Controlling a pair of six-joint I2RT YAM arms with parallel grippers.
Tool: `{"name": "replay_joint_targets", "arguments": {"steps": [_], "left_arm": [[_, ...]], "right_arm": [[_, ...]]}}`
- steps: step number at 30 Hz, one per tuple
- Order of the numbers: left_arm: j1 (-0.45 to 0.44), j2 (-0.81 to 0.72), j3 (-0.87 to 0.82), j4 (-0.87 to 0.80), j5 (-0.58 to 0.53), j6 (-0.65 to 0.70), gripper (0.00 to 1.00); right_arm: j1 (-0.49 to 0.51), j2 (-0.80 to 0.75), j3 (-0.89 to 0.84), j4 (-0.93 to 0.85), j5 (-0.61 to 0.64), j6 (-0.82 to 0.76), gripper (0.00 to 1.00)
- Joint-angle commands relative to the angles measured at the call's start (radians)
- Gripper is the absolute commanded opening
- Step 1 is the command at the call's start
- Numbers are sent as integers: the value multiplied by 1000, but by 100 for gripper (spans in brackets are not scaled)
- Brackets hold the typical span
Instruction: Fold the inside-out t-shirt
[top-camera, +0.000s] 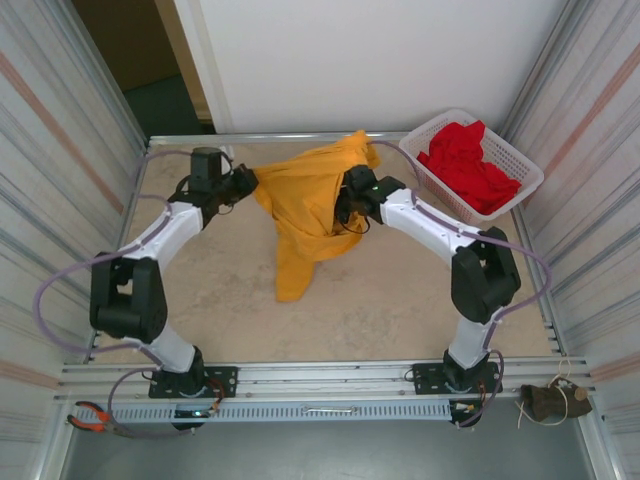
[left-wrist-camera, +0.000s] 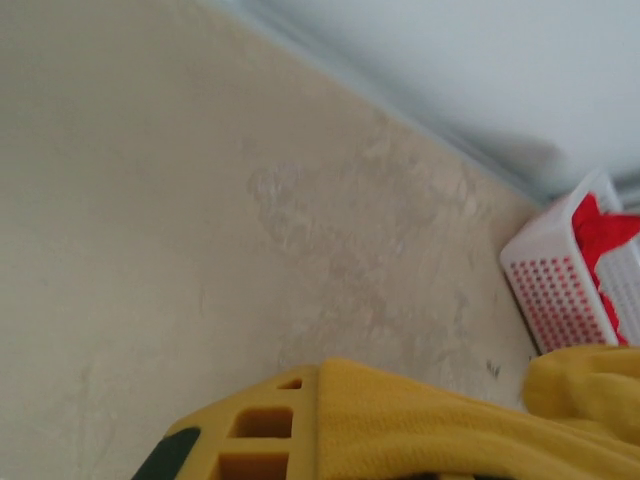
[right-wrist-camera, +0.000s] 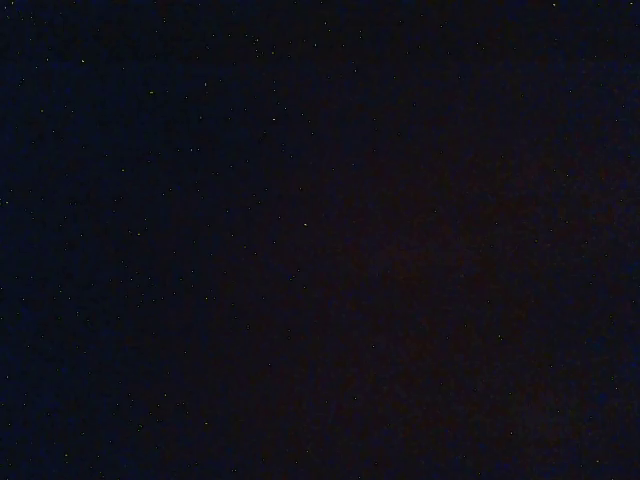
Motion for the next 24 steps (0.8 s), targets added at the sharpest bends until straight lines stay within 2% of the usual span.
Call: {"name": "replay_joint_targets", "arguments": {"steps": [1,6,9,10,12,16,21,24], "left_arm": [[45,65,35,-49,-77,-5,0],[87,104,-9,-35,-69,-36,0],[128,112,-20,19,38,-24,0],[129,99,-19,32,64,-16,7],[118,38,-39,73,113,36,29],[95,-89,-62,8,89,99,52],[90,-234,-167,11,78,83,57],[23,-367,-246,47,29,62,59]], "right_arm": [[-8,-100,71,-46,-44,-64,0],[-18,-129,63,-99,-42,-101,0],[-7,-124,68,-148,-2,-151,0],[-7,-110,73,-170,10,-168,0],[-9,-77,91,-213,42,-208,0],[-24,-59,85,-178,40,-217,0],[-45,-55,198,-173,-11,-210,0],[-64,-61,292,-167,-42,-175,0]]}}
